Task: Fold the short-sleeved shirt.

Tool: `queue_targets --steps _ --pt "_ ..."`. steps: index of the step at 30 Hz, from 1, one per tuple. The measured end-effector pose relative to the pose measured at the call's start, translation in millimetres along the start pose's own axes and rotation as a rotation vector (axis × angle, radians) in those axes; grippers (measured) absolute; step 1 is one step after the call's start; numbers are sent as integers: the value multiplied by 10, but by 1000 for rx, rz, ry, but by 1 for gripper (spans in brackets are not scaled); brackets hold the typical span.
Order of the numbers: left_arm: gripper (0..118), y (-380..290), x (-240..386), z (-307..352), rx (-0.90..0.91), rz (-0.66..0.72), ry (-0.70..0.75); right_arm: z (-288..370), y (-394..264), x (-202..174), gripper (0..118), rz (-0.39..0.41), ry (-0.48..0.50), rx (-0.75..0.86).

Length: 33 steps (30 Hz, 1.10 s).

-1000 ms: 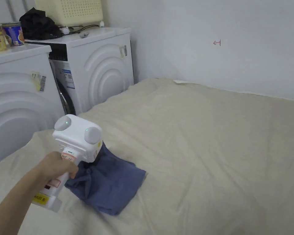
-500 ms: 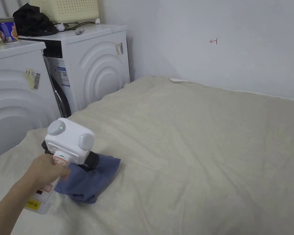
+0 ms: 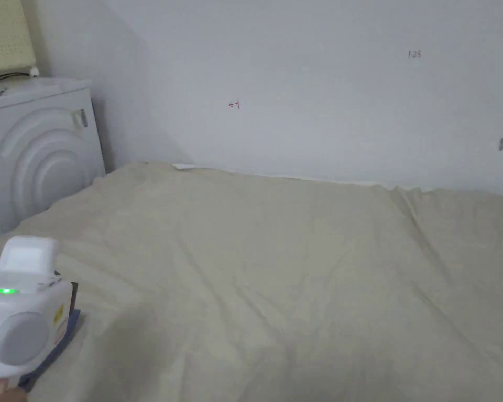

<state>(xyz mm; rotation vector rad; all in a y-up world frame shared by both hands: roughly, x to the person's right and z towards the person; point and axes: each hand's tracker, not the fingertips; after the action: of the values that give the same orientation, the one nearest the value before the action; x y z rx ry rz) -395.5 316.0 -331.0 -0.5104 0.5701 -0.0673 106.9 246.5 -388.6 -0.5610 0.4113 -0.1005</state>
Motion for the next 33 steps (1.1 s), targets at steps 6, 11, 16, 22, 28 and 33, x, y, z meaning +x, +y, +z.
queue_targets --steps 6,11,16,22,28,33 --pt "0 -50 1241 1176 105 -1 -112 312 208 75 0 34 -21 117" --pt "0 -107 1473 1171 198 4 -167 578 311 104 0 37 -25 213" --pt "0 -137 1854 1669 303 44 -223 972 400 94 0 119 -107 329" --pt "0 -47 2126 2052 374 33 -245 1162 480 223 10 76 -133 372" --pt "1 -28 2244 2183 373 38 -243 1229 452 229 50 72 -161 402" --pt "117 -57 2190 2246 377 63 -294 1233 526 228 97 -41 -175 389"
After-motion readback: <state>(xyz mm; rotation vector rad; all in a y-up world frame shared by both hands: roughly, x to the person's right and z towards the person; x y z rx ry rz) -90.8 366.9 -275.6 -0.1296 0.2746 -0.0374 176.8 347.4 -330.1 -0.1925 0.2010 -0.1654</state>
